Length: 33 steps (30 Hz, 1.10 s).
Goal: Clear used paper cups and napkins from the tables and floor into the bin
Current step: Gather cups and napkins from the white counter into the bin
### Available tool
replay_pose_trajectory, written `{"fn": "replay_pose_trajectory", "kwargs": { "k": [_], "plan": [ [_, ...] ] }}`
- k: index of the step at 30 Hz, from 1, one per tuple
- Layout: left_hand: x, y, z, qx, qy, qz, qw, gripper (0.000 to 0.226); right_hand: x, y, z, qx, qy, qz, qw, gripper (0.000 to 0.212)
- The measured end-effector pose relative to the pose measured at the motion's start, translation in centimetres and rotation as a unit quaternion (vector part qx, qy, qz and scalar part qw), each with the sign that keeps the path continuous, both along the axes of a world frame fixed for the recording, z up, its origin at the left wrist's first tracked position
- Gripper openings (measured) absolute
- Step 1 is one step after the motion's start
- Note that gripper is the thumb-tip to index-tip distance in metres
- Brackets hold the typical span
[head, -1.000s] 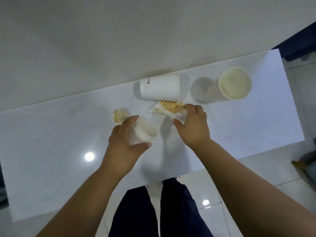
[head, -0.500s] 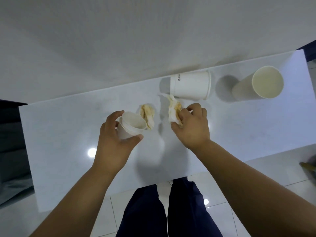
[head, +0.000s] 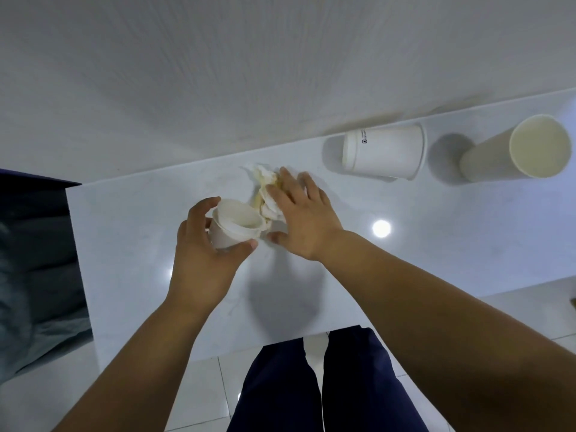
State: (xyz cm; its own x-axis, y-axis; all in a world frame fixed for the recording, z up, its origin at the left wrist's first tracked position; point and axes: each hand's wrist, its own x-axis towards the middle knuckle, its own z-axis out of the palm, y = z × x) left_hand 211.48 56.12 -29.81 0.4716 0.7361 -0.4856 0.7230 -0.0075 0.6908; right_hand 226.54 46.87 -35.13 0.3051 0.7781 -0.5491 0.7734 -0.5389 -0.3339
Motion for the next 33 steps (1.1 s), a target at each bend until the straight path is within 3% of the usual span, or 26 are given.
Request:
{"fn": "replay_pose_trajectory", "kwargs": {
  "k": [3, 7, 13, 15, 19, 21, 25, 27, 29, 33],
  "plan": [
    [0.0, 0.1, 0.0, 0.001, 0.000, -0.003, 1.000, 0.078, -0.7, -0.1, -0.8, 0.041, -0.007, 0.034, 0.999, 0.053],
    [0.1, 0.0, 0.2, -0.006, 0.001, -0.009, 1.000, 0.080, -1.5, -1.1, -0.5, 0.064, -0.032, 0.039, 0.997, 0.041],
    [0.0, 0.0, 0.8, 0.003, 0.006, 0.025, 1.000, 0.077, -3.0, -2.2, 0.5, 0.068, -0.077, -0.062, 0.993, 0.042],
    [-0.4, 0.5, 1.0, 0.013, 0.002, 0.047, 0.999, 0.076, -3.3, -1.5, 1.0, 0.108, -0.074, -0.093, 0.987, 0.053],
    [-1.5, 1.1, 1.2, 0.016, 0.007, 0.056, 0.998, 0.075, -4.7, -0.1, 0.9, 0.023, -0.020, 0.024, 0.999, 0.086],
    [-2.0, 1.3, 1.3, 0.014, 0.010, 0.051, 0.999, 0.075, -5.6, 0.2, 0.2, 0.005, -0.019, 0.077, 0.997, 0.081],
    [-2.8, 1.3, 1.3, 0.009, 0.016, 0.051, 0.999, 0.076, -6.4, -0.3, -0.4, 0.028, -0.039, 0.082, 0.995, 0.054],
    [-2.9, 1.0, 1.4, 0.005, 0.015, 0.049, 0.999, 0.076, -6.1, -0.9, -0.2, 0.023, -0.043, 0.074, 0.996, 0.056],
    [-2.8, 0.5, 1.6, -0.002, 0.011, 0.044, 0.999, 0.074, -5.7, -1.8, 0.1, 0.006, -0.043, 0.046, 0.998, 0.060],
    [-2.3, -0.8, 2.5, -0.025, 0.000, 0.020, 0.999, 0.072, -4.5, -5.1, 1.7, 0.003, -0.020, -0.085, 0.996, 0.046]
  ]
}}
